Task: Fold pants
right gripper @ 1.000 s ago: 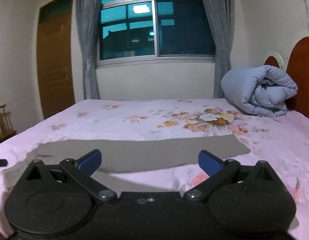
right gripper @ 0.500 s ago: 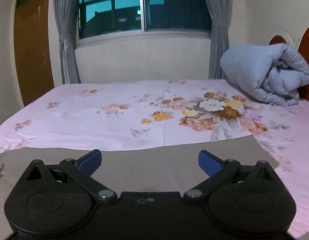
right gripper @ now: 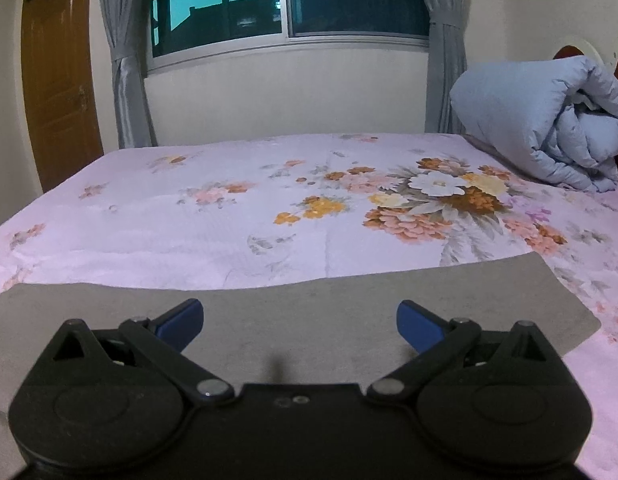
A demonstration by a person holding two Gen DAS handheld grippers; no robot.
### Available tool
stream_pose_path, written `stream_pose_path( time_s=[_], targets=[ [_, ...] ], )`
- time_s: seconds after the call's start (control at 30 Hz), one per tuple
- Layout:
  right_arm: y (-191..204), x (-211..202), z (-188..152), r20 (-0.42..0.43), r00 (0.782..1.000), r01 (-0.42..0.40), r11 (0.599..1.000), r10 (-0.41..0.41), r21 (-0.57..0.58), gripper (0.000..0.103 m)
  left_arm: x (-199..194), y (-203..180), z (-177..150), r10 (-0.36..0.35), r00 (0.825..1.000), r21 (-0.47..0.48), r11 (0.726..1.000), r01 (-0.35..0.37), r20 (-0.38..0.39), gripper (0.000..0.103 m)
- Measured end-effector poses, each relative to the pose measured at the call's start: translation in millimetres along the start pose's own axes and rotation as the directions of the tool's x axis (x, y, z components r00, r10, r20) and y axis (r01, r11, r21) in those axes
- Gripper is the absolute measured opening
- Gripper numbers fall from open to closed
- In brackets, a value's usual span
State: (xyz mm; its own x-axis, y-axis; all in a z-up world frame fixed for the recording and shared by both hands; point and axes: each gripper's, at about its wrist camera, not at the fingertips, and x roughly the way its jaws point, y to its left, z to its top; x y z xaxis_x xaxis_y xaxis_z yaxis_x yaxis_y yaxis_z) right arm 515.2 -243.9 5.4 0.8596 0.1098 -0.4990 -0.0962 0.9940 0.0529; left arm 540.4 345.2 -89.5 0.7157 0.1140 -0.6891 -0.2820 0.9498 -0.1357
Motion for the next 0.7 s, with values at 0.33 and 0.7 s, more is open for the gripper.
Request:
stream_pose_path(
  time_s=[0.33, 0.7],
  targets=[
    [2.6, 40.8, 10.3, -0.067, 0.987, -0.154, 0.986, 0.149, -0.066, 0.090, -100.5, 17.3, 3.1, -0.208, 0.954, -0.053, 0.973, 0.224, 0.215, 0.025],
    [60.5, 98.7, 10.1, -0.140, 0.937, -0.350, 0.862, 0.321, -0.367, 0.059, -159.3, 24.0, 1.0, -0.273, 0.931, -0.001, 0.960, 0.281, 0.243, 0.025]
  ],
)
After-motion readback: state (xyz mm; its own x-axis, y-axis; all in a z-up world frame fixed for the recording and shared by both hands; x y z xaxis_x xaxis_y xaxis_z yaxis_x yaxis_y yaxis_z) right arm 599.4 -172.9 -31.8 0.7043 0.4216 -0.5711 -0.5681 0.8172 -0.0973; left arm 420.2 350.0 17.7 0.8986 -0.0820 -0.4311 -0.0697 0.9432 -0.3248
